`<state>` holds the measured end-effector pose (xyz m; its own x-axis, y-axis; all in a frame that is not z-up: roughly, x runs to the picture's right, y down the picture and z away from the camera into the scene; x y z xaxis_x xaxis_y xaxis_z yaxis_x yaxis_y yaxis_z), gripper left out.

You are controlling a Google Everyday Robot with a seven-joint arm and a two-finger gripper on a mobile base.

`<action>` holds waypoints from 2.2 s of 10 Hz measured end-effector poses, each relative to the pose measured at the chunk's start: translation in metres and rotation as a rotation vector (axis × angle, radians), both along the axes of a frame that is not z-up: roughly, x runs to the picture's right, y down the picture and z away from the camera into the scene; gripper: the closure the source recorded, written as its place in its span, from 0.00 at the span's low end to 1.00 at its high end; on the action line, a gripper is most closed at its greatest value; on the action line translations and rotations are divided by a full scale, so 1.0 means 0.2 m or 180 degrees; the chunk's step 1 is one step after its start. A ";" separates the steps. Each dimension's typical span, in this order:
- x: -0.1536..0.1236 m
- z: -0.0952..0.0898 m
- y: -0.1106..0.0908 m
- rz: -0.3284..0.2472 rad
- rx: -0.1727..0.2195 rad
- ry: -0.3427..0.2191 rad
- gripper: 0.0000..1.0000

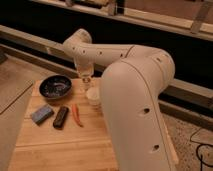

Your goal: Place the bottle in the ceramic bowl

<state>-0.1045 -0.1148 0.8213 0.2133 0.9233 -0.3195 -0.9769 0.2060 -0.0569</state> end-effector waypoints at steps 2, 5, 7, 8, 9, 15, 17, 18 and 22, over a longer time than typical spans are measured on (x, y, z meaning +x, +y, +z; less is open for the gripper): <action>-0.02 -0.09 -0.15 -0.0006 0.0233 -0.0061 1.00; -0.16 -0.21 -0.28 -0.0124 0.0452 -0.0320 1.00; -0.32 -0.34 -0.35 -0.0243 0.0595 -0.0585 1.00; -0.47 -0.45 -0.38 -0.0397 0.0689 -0.0777 1.00; -0.57 -0.52 -0.39 -0.0500 0.0726 -0.0898 1.00; -0.86 -0.66 -0.17 -0.0926 0.0471 -0.1281 1.00; -0.87 -0.60 -0.14 -0.0958 0.0389 -0.1267 1.00; -0.85 -0.55 -0.13 -0.0964 0.0370 -0.1230 1.00; -0.84 -0.40 -0.12 -0.0945 0.0241 -0.1189 1.00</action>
